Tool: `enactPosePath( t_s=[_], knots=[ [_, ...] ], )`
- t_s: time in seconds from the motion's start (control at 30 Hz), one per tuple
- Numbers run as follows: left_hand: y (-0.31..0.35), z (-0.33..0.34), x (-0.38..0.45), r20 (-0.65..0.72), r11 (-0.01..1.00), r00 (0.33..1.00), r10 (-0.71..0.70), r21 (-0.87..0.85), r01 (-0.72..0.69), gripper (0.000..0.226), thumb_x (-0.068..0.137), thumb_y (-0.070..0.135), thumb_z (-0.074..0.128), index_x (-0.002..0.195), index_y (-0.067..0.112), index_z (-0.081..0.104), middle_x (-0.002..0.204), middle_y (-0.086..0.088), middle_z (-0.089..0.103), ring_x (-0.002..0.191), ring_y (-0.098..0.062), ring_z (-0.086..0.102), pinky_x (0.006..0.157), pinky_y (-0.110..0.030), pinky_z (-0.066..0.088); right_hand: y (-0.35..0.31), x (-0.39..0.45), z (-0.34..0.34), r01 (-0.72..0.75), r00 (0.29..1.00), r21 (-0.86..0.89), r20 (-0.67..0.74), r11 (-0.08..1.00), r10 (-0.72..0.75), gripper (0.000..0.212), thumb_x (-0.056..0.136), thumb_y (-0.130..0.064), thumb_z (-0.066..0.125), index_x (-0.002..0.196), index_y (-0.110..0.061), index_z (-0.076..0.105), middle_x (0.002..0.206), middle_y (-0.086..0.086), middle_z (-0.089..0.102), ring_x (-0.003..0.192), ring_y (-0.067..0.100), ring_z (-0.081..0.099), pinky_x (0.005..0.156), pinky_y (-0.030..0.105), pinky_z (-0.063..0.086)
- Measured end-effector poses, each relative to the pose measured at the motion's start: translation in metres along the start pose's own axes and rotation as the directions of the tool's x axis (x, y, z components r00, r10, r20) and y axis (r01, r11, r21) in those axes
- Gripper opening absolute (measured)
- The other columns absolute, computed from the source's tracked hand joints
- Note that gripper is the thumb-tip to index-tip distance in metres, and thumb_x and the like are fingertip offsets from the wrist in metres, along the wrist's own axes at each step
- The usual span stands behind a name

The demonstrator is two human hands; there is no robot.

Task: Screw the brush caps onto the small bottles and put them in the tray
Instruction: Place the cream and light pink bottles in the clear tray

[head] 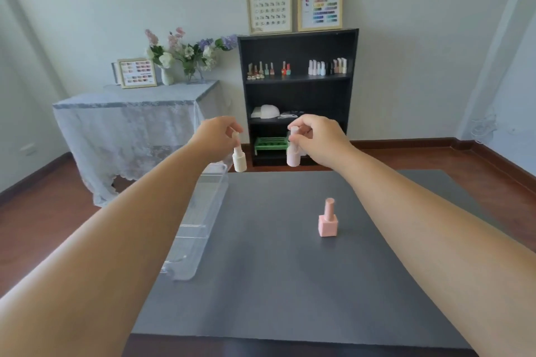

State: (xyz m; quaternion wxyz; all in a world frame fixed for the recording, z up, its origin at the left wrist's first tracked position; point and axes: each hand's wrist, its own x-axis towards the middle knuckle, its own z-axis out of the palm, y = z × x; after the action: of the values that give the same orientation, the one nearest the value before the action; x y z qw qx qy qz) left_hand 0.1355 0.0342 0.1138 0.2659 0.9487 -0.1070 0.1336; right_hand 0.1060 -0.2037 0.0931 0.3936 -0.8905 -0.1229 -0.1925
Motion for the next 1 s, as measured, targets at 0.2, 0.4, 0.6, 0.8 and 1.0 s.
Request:
enactPosePath(
  t_s=[0.2,0.4,0.6,0.8,1.0],
  knots=[
    [-0.077,-0.026,-0.007,-0.068,0.994,0.991,-0.111,0.005,0.112,0.017,0.089,0.015,0.059,0.103,0.022,0.067,0.1,-0.001,0.063,0.074,-0.013,0.056,0.062,-0.025,0.044,-0.056,0.026,0.058,0.066,0.996,0.113,0.052,0.991,-0.072,0.01,0.086,-0.025,0.065,0.096,-0.026,0.067,0.083,-0.019,0.061,0.078,-0.002,0.056,0.061,0.013,0.038],
    [-0.12,-0.016,-0.008,-0.075,0.986,0.983,-0.165,-0.012,0.165,0.023,0.09,0.01,0.056,0.106,0.021,0.067,0.1,-0.002,0.061,0.087,-0.02,0.059,0.073,-0.027,0.045,-0.075,0.043,0.123,0.028,0.985,0.116,0.164,0.993,-0.047,0.01,0.088,-0.019,0.064,0.097,-0.019,0.068,0.087,-0.01,0.064,0.073,-0.001,0.056,0.055,0.009,0.037],
    [-0.142,-0.003,-0.005,-0.09,0.986,0.982,-0.167,-0.002,0.167,0.022,0.092,0.015,0.051,0.108,0.022,0.065,0.101,-0.003,0.064,0.087,-0.019,0.059,0.072,-0.028,0.043,-0.07,0.059,0.174,-0.046,0.967,0.093,0.254,0.995,0.021,0.01,0.083,-0.02,0.069,0.093,-0.021,0.068,0.089,-0.003,0.066,0.083,0.015,0.062,0.069,0.028,0.055],
    [-0.156,0.006,0.002,-0.077,0.984,0.982,-0.173,0.027,0.176,0.023,0.093,0.015,0.052,0.11,0.024,0.065,0.106,-0.002,0.065,0.086,-0.021,0.061,0.068,-0.032,0.049,-0.061,0.069,0.206,-0.094,0.962,0.074,0.264,0.993,0.072,0.01,0.082,-0.022,0.07,0.091,-0.021,0.067,0.086,-0.005,0.063,0.079,0.012,0.058,0.06,0.02,0.042],
    [-0.165,0.013,0.014,-0.085,0.99,0.987,-0.137,0.023,0.14,0.022,0.092,0.016,0.054,0.109,0.024,0.066,0.108,-0.001,0.067,0.096,-0.019,0.059,0.075,-0.031,0.045,-0.049,0.075,0.223,-0.114,0.967,0.112,0.241,0.987,0.084,0.014,0.083,-0.022,0.069,0.097,-0.02,0.069,0.089,-0.005,0.065,0.08,0.009,0.057,0.057,0.016,0.037]
  ],
)
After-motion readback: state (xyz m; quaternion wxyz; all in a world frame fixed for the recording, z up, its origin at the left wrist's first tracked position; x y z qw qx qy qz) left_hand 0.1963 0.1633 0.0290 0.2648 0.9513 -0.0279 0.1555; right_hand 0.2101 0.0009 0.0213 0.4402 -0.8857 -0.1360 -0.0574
